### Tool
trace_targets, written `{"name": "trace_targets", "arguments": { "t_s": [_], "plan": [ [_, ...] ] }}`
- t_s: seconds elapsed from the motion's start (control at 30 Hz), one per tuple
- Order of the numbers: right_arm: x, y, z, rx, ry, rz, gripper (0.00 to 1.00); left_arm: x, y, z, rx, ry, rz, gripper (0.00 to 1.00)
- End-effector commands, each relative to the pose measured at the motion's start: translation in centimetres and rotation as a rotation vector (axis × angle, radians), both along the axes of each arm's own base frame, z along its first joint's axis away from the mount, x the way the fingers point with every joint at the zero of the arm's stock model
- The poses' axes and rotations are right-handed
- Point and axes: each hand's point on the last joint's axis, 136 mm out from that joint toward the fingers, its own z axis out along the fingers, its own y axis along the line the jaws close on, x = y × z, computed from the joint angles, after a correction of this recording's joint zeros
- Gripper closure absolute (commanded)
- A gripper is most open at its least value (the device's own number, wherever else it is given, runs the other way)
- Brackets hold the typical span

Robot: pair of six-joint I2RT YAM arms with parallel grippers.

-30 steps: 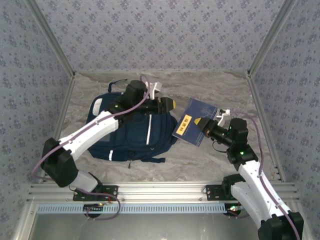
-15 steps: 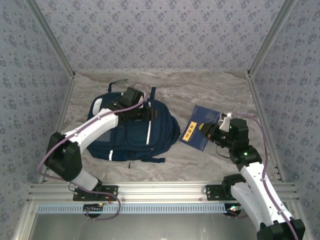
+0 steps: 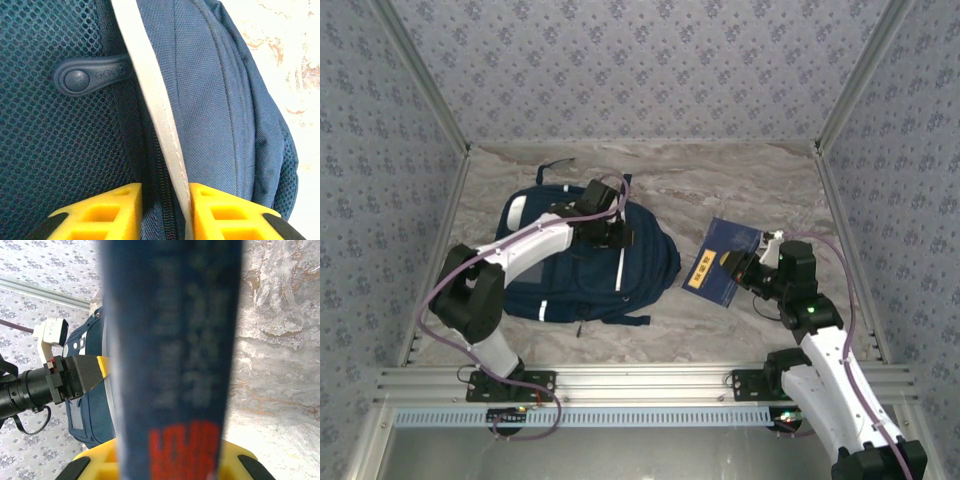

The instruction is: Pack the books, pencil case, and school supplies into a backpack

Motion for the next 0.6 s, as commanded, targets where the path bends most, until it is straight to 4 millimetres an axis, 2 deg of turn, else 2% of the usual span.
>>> {"name": "trace_targets", "arguments": {
  "t_s": [0.0,0.3,0.57],
  "plan": [
    [0.1,0.2,1.1,0.022,-0.049,0.016,1.00,-0.8,-2.1,1.6,-0.059,-0.013,-0.063,0.75],
    [0.2,0.4,0.7,0.039,-0.037,0.021,1.00,-2.5,-2.4,3.4,-0.031,-0.060,-0.088,0.66],
    [0.1,0.6,0.3,0.057,-0.027,0.029,1.00,-3.7,-3.4,1.7,-0.024,-0.027,-0.113,0.66]
  ]
}}
